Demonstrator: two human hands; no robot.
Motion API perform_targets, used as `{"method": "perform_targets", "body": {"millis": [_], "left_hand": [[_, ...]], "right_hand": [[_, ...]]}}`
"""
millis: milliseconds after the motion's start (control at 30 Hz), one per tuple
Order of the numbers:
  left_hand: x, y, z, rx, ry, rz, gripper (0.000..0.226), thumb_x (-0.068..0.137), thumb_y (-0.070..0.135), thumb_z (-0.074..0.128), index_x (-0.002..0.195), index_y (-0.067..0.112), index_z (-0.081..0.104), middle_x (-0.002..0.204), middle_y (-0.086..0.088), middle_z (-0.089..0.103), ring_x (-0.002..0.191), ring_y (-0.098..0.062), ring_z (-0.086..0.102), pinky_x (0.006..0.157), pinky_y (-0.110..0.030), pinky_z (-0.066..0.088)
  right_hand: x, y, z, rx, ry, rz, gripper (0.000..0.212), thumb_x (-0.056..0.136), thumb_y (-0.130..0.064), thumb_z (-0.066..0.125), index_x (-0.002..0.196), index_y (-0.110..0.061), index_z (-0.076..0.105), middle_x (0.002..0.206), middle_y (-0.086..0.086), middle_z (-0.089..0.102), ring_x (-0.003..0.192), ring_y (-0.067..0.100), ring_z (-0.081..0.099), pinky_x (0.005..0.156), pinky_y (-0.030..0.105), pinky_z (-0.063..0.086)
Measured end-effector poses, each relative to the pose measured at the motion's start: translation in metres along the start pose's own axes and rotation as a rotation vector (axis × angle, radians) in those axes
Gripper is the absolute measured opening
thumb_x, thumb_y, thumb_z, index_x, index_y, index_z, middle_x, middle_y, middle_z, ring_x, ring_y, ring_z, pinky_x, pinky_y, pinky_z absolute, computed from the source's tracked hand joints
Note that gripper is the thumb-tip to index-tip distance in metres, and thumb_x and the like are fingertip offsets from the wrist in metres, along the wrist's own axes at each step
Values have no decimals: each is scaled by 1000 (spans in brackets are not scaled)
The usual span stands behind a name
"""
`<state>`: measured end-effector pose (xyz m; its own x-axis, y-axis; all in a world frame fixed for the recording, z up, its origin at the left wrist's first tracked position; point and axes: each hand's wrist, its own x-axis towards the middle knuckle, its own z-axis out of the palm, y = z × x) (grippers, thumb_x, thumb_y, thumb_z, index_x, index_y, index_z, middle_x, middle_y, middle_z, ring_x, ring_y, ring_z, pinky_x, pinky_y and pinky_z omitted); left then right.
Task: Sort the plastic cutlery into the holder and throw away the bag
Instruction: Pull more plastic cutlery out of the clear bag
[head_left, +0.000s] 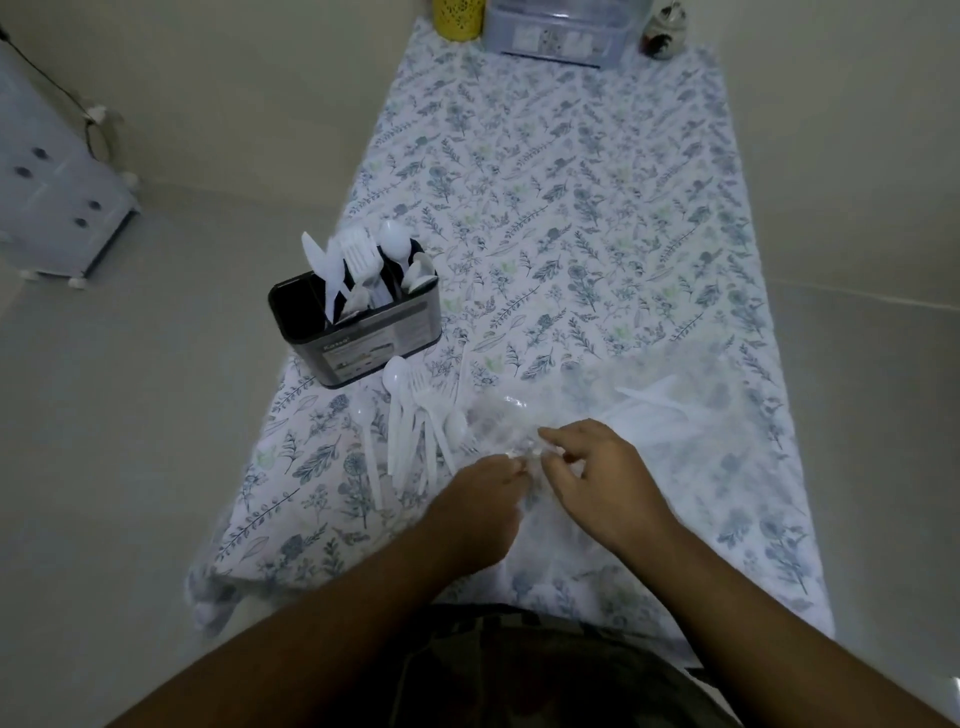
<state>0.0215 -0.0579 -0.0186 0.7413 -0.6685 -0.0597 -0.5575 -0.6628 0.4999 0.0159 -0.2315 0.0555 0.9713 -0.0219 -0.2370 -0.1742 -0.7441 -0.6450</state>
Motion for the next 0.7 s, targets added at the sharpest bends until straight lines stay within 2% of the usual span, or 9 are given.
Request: {"method": "perform_targets", "body": {"millis": [100, 167, 233, 300, 333, 400, 500, 633, 700], "left_hand": [[1, 4, -6, -148, 28, -109, 13, 92, 12, 51, 92, 11, 64, 98, -7, 62, 94, -21, 55, 91, -41, 50], [1, 19, -15, -389, 129, -301, 26, 94, 6, 49, 75, 23, 50, 78, 5, 51, 75, -13, 49, 71, -29, 44], [1, 32, -23, -619, 242, -543, 23, 97, 10, 48, 76, 18, 55, 74, -1, 56, 67, -14, 52, 59, -24, 41], [1, 43, -27, -687, 352, -643, 11, 95, 15, 52, 87, 17, 59, 80, -5, 59, 68, -7, 53, 59, -19, 41], [2, 45, -29, -632, 391, -631, 3, 92, 16, 57, 93, 19, 57, 87, -1, 58, 77, -6, 53, 65, -16, 42], [10, 45, -31, -385, 451, -524, 20, 85, 18, 64, 101, 21, 53, 99, 6, 50, 92, -8, 46, 77, -12, 38], [32, 43, -30, -152, 382, -330, 23, 85, 22, 67, 105, 18, 58, 106, 4, 54, 102, -12, 46, 88, -24, 43], [66, 40, -11, 52, 165, -284, 44, 91, 33, 65, 130, 13, 59, 135, -6, 58, 128, -24, 48, 104, -40, 46], [76, 38, -2, 135, 111, -295, 36, 93, 36, 61, 124, 18, 62, 127, -1, 63, 119, -21, 54, 96, -38, 49]], "right_hand": [[-5, 17, -13, 29, 55, 9, 29, 99, -38, 60, 123, -27, 73, 117, -10, 67, 111, 8, 60, 93, 27, 50], [0, 40, -26, -26, 182, 56, 27, 98, -33, 61, 120, -26, 74, 121, -7, 69, 119, 16, 58, 97, 35, 51], [8, 65, -40, -140, 261, 147, 30, 96, -25, 62, 125, -23, 72, 130, -1, 67, 126, 24, 53, 103, 40, 48], [15, 87, -50, -244, 266, 219, 36, 95, -20, 63, 130, -22, 69, 140, 3, 62, 133, 28, 48, 108, 46, 44], [17, 96, -51, -289, 257, 227, 39, 94, -18, 64, 133, -20, 68, 144, 5, 60, 136, 29, 46, 111, 47, 41], [20, 110, -50, -355, 230, 204, 44, 94, -16, 64, 138, -17, 64, 150, 9, 54, 141, 32, 43, 114, 47, 37], [23, 125, -44, -378, 215, 197, 46, 95, -13, 63, 141, -11, 59, 153, 13, 51, 143, 34, 42, 116, 47, 34], [21, 141, -38, -257, 336, 208, 23, 87, -3, 65, 109, -5, 74, 112, 12, 72, 107, 34, 64, 93, 46, 54], [20, 147, -37, -196, 377, 229, 20, 88, -5, 69, 106, -9, 77, 109, 8, 75, 104, 33, 65, 92, 45, 54]]}}
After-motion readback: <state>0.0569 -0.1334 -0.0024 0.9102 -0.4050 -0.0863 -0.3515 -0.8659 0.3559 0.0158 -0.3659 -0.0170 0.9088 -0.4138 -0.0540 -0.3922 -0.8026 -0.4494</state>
